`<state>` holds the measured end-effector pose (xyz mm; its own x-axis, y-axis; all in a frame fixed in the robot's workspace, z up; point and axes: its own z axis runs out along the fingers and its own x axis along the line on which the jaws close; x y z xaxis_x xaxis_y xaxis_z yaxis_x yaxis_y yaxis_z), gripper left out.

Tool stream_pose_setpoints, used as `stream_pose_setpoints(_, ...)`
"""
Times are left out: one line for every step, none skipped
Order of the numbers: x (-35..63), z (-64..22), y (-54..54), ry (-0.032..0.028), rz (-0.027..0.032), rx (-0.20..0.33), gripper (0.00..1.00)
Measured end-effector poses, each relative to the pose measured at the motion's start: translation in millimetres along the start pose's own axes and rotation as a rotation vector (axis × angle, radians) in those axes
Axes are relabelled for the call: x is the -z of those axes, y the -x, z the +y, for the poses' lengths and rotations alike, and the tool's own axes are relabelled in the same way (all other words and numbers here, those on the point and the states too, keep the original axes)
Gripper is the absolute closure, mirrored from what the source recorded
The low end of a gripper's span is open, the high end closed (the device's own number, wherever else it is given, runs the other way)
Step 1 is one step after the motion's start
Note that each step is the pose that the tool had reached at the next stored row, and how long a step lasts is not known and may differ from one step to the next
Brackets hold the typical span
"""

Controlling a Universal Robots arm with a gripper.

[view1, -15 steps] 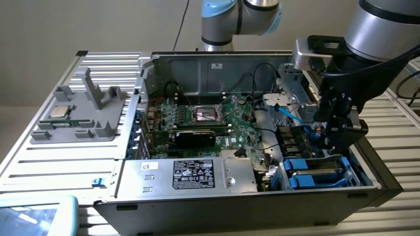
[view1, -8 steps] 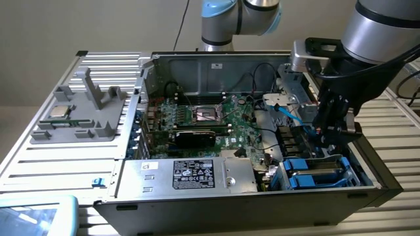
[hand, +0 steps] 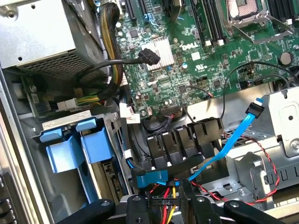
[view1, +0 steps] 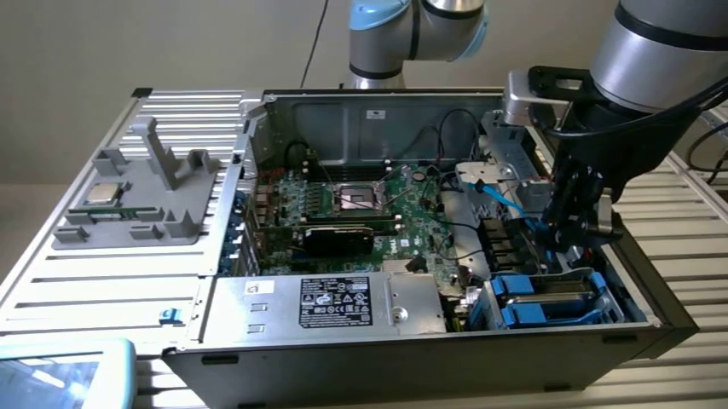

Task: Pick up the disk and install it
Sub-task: 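Insert the first disk wire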

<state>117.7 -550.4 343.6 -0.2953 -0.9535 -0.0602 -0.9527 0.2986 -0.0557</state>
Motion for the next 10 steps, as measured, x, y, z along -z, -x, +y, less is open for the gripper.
stream_pose_setpoints(0.6,0.8,0.3,-0.0051,-0.0008,0.0,0.65)
stream_pose_setpoints(1.4,1.7,0.7,-0.011,0.0003,0.001,0.65)
stream_pose_setpoints(2.3,2.7,1.1,-0.0153,0.003,0.001,0.65)
stream_pose_setpoints(3.3,3.7,1.6,-0.0192,0.0063,0.002,0.65)
stream_pose_setpoints(3.9,4.9,1.8,-0.0228,0.0105,0.002,0.65)
stream_pose_setpoints(4.2,6.3,1.6,-0.0256,0.0162,0.003,0.65)
stream_pose_setpoints(4.5,8.2,1.1,-0.0278,0.0222,0.003,0.65)
stream_pose_setpoints(4.6,10.1,0.5,-0.0294,0.0272,0.004,0.65)
stream_pose_setpoints(4.8,12.0,-0.1,-0.0314,0.033,0.004,0.65)
stream_pose_setpoints(5.0,13.7,-0.6,-0.0337,0.0394,0.005,0.65)
